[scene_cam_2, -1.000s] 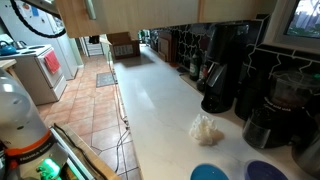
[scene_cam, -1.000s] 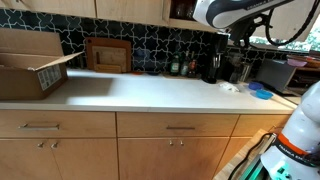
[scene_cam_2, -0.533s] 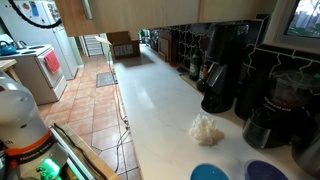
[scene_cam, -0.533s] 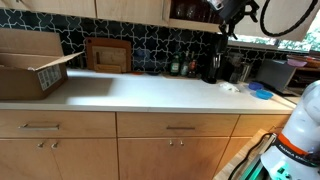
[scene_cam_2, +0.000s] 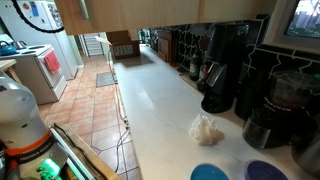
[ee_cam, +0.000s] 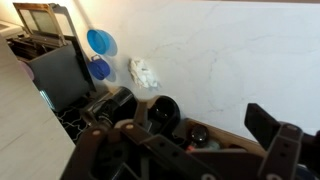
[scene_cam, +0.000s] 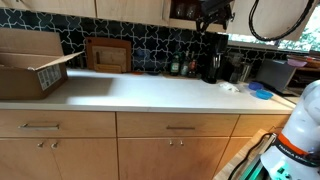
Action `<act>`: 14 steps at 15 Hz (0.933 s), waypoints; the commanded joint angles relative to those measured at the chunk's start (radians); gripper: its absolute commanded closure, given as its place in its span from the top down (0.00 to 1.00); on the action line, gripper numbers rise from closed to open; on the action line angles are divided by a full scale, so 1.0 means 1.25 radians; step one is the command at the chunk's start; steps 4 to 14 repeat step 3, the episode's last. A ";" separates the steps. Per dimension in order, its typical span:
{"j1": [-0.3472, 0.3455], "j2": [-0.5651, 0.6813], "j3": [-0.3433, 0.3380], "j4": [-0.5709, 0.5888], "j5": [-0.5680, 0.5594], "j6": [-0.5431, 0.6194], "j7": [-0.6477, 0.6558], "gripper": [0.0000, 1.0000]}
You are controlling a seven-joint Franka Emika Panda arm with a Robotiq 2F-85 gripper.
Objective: Pull open the far right top cabinet door
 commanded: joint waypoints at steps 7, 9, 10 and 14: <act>0.013 0.001 0.002 0.003 -0.002 0.007 0.000 1.00; 0.013 0.001 0.002 0.003 -0.002 0.007 0.000 1.00; 0.013 0.001 0.002 0.003 -0.002 0.007 0.000 1.00; 0.013 0.001 0.002 0.003 -0.002 0.007 0.000 1.00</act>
